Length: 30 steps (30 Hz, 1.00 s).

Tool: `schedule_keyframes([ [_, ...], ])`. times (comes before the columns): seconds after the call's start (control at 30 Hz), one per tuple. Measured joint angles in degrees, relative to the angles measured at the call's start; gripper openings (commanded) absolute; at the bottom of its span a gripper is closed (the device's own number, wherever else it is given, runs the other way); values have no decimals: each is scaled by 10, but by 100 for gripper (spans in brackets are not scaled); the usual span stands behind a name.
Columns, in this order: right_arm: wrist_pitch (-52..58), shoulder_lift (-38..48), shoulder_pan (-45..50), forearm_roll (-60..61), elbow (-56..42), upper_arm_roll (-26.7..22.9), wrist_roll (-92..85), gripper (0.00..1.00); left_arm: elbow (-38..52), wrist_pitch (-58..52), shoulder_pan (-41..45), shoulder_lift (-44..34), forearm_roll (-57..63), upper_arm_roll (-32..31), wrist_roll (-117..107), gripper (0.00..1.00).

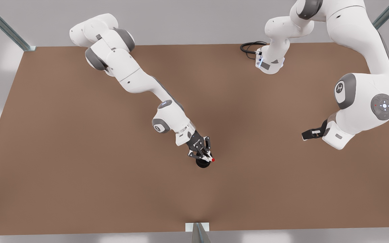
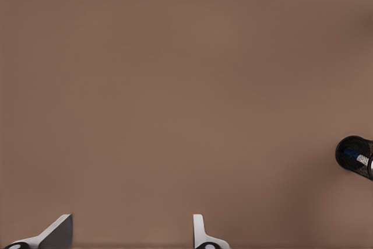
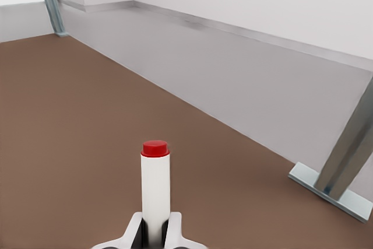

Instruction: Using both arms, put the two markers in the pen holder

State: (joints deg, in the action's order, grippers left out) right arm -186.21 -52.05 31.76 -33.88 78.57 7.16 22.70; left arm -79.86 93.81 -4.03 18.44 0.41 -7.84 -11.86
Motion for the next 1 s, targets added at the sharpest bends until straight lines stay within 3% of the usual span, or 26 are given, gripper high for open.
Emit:
schedule_keyframes([
  [0.1,-1,-3,1,1,0,-3,1,24,0,0,0,0,0,0,-3,100],
  [0.17,-3,-14,3,0,0,-6,1,31,0,0,0,0,0,0,-4,100],
  [0.2,-6,-26,4,1,0,-7,1,85,0,0,0,0,0,0,-5,100],
  [0.23,-9,-34,4,2,-1,-8,1,100,0,0,0,0,0,0,-6,100],
  [0.33,-15,-38,2,3,-3,-7,0,100,0,0,0,0,0,0,-7,100],
  [0.4,12,32,-31,5,16,5,0,100,0,0,0,0,0,0,-8,100],
  [0.5,186,218,-173,32,35,81,14,100,-1,-11,-3,-24,-1,1,5,100],
  [0.6,401,344,-354,145,68,159,15,100,-22,-34,-13,-87,0,3,26,100],
  [0.63,458,382,-380,182,103,143,8,100,-21,-39,-12,-90,1,3,33,100],
  [0.7,578,407,-325,244,100,19,-11,100,-17,-47,-10,-88,3,3,44,100],
  [0.83,776,358,-256,301,-15,-83,-47,100,-15,-56,-11,-81,6,3,64,100],
  [0.9,837,359,-228,318,-25,-114,-65,100,-15,-59,-13,-78,6,4,72,100],
  [1.0,898,345,-217,334,-46,-122,-90,100,-15,-62,-14,-75,7,4,83,100],
])
